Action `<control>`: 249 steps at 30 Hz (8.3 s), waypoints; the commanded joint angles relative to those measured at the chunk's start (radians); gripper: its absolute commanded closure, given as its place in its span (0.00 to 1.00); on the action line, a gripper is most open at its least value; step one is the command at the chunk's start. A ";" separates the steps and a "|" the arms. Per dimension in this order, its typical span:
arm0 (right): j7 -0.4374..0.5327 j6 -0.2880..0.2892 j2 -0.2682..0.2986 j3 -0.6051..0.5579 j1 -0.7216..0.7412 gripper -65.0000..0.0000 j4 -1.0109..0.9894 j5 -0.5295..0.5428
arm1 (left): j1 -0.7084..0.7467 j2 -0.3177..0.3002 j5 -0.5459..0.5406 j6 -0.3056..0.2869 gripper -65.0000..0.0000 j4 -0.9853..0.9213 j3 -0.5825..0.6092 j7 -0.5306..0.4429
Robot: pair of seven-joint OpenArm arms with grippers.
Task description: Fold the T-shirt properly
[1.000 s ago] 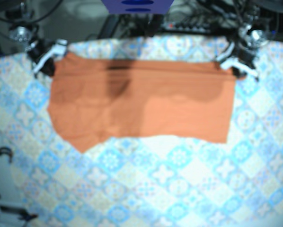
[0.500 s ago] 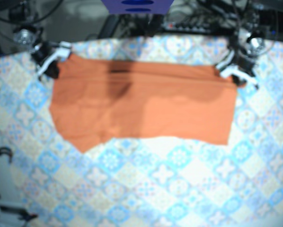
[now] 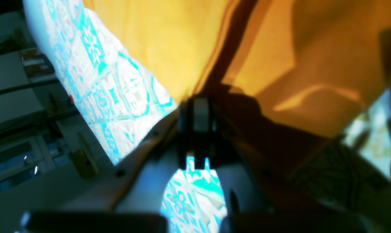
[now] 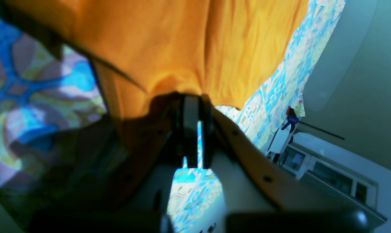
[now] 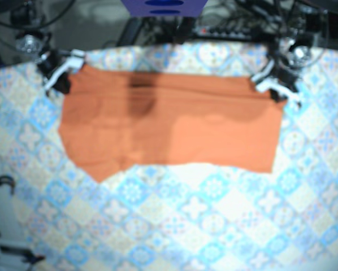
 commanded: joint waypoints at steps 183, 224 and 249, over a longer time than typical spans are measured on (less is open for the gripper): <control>0.003 -0.078 -0.069 0.050 -0.083 1.00 0.026 -0.036 | 0.153 -0.019 0.066 0.015 0.34 0.005 -0.058 0.003; 0.008 -0.078 -0.063 0.060 -0.108 1.00 0.035 -0.036 | 0.342 -0.024 0.060 0.018 1.00 0.116 -0.063 -0.002; 0.009 -0.080 -0.047 0.080 -0.206 1.00 0.066 -0.033 | 0.403 -0.080 0.052 0.019 1.00 0.116 -0.063 -0.005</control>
